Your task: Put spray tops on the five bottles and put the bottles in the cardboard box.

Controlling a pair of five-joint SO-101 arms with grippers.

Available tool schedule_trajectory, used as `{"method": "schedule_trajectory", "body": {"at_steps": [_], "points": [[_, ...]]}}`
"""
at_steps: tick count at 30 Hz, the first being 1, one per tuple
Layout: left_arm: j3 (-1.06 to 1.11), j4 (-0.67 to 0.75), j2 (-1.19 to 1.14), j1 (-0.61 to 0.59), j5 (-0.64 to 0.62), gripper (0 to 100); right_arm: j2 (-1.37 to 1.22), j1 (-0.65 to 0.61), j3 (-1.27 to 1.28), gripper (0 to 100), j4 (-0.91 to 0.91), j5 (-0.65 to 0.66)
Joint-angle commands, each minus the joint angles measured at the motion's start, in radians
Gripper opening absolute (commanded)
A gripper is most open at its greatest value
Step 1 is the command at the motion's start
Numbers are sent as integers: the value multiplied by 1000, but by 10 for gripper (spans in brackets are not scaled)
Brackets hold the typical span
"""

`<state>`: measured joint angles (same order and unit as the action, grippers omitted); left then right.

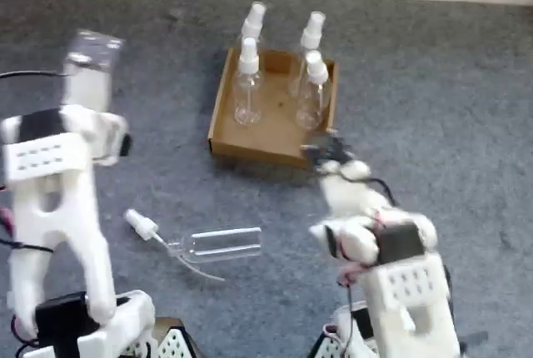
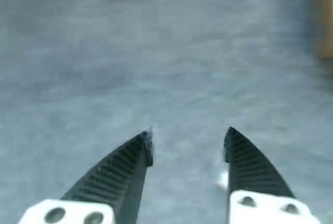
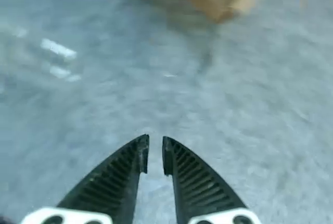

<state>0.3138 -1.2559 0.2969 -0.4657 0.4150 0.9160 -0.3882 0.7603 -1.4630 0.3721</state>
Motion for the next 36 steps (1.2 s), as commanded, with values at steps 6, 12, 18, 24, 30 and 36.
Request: {"method": "schedule_trajectory", "body": {"at_steps": [6,12,18,24,30,36], "points": [[-188,3,-232,-300,212,179,-542,-530,-446,94,-15,8],[-234,141,-386,-397,275,180,-820,-688,-608,224,-7,48],[-232,201,-433,-420,308,180,-987,-680,-713,224,48,92],[-225,216,-440,-414,307,180,-1000,-671,-611,224,185,92],[-225,215,-440,-412,305,180,-998,-633,-435,224,337,94],[-225,215,-432,-410,304,180,-998,-536,-387,149,354,84]]}}
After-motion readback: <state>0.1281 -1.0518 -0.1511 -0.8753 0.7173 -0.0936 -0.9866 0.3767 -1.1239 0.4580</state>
